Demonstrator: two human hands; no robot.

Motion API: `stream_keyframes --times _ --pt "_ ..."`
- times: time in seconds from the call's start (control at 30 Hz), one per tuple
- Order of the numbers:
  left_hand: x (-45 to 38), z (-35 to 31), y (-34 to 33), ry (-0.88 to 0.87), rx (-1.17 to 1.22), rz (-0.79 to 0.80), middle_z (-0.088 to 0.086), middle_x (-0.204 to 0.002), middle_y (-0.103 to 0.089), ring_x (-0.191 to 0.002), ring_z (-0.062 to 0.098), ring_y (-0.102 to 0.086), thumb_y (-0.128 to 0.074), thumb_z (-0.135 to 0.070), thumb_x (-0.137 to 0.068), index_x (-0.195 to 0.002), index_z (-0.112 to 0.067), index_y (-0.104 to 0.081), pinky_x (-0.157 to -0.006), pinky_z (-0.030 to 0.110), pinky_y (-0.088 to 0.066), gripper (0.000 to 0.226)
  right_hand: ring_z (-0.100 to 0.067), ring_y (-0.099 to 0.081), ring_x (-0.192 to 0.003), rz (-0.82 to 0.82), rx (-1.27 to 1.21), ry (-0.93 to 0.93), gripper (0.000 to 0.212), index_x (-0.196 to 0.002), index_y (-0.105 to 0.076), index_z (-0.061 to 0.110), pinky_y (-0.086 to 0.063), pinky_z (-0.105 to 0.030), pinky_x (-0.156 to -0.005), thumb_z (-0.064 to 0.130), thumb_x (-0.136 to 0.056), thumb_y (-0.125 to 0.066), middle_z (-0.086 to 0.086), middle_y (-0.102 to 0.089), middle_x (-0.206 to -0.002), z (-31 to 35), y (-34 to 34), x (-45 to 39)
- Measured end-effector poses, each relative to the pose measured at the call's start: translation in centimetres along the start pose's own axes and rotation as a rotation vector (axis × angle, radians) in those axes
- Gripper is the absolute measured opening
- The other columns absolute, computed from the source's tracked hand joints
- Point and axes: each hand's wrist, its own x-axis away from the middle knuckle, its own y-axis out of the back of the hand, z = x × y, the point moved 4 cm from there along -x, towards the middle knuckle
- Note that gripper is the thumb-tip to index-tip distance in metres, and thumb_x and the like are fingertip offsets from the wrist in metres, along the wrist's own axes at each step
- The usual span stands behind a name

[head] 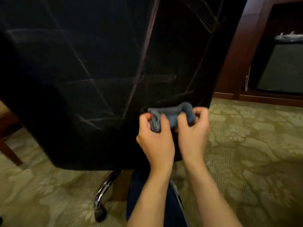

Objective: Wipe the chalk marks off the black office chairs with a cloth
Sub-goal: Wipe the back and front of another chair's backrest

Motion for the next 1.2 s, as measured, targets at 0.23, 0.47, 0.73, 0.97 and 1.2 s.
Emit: stream_keyframes --times 0.23,0.47,0.73,0.97,1.2 --pt "4.8 7.8 0.5 0.196 -0.284 0.127 -0.008 -0.082 -0.067 -0.079 0.013 -0.066 -0.066 -0.032 -0.091 -0.09 -0.035 -0.052 -0.076 0.045 -0.057 0.014 -0.004 -0.056 -0.065 0.039 0.136 -0.157 0.017 -0.093 -0.048 0.015 -0.042 -0.029 -0.057 0.009 -0.09 -0.063 0.003 -0.056 -0.075 -8.1 1.2 3.9" --pt "2.4 0.0 -4.9 0.05 -0.063 0.145 -0.01 -0.079 -0.07 -0.075 -0.003 -0.067 -0.071 -0.023 -0.09 -0.088 -0.027 -0.057 -0.067 0.017 -0.053 0.015 0.0 -0.053 -0.066 -0.124 0.005 -0.043 0.014 -0.092 -0.049 0.017 -0.044 -0.028 -0.065 0.011 -0.089 -0.061 0.008 -0.055 -0.077 -2.2 3.0 -3.6" --pt "-0.4 -7.6 -7.9 -0.162 0.027 0.085 -0.007 -0.069 -0.067 -0.064 0.003 -0.064 -0.072 -0.019 -0.088 -0.083 -0.022 -0.053 -0.058 0.006 -0.042 0.02 -0.006 -0.057 -0.075 -0.11 -0.009 0.2 0.013 -0.095 -0.049 0.02 -0.048 -0.03 -0.07 0.023 -0.089 -0.06 0.01 -0.056 -0.079 4.8 4.0 -10.3" --pt "2.5 -1.7 -6.6 -0.139 -0.294 0.248 -0.005 -0.073 -0.065 -0.069 0.01 -0.066 -0.067 -0.028 -0.09 -0.083 -0.029 -0.05 -0.058 0.023 -0.049 0.018 -0.002 -0.057 -0.073 -0.01 0.021 -0.005 0.005 -0.097 -0.048 0.018 -0.047 -0.037 -0.065 0.017 -0.097 -0.054 0.005 -0.058 -0.084 -3.3 4.3 -5.3" --pt "1.6 -0.2 -2.8 0.025 -0.171 0.144 -0.008 -0.076 -0.07 -0.072 -0.001 -0.067 -0.073 -0.019 -0.088 -0.081 -0.032 -0.057 -0.066 0.023 -0.056 0.021 -0.013 -0.06 -0.073 -0.004 0.048 -0.013 0.008 -0.095 -0.052 0.02 -0.052 -0.052 -0.071 0.023 -0.093 -0.059 0.005 -0.061 -0.08 -2.1 3.1 -2.0"
